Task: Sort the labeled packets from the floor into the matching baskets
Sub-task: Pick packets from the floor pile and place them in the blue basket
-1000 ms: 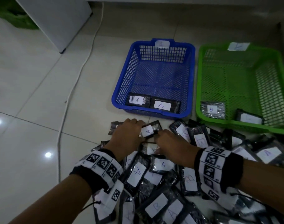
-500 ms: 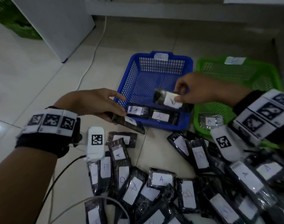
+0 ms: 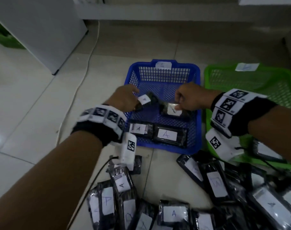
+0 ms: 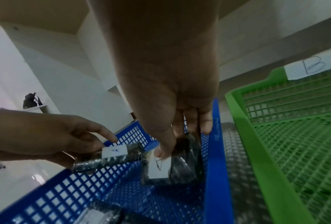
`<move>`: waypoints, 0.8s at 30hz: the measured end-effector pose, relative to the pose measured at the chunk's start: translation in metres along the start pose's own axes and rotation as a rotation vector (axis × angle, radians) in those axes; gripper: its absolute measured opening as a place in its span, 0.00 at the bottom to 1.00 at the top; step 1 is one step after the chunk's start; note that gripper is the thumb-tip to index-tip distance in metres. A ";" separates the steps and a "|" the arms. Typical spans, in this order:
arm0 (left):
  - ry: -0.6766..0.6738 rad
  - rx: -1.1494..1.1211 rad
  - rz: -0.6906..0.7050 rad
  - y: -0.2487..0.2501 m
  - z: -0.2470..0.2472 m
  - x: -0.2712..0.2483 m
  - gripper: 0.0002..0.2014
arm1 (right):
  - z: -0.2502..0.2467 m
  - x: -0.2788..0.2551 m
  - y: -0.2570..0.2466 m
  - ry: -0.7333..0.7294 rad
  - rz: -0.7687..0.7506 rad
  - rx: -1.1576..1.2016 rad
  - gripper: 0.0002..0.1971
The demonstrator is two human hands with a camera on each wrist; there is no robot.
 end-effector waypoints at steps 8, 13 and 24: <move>0.238 0.286 0.178 -0.016 0.013 -0.003 0.19 | 0.032 0.011 -0.022 -0.046 -0.025 -0.226 0.14; 0.328 0.202 0.470 -0.008 -0.007 -0.061 0.09 | 0.026 -0.034 -0.086 0.127 -0.381 0.009 0.09; 0.013 0.598 0.305 -0.094 0.083 -0.196 0.15 | 0.101 -0.122 -0.144 0.170 -0.670 -0.045 0.04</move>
Point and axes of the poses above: each hand's wrist, its own x-axis towards the middle knuckle, its own z-axis out of the palm, y = z × x, the point moved 6 cm from there along x, towards the middle knuckle, and after that the axes turned 1 degree about x, right-handed, at the moved point
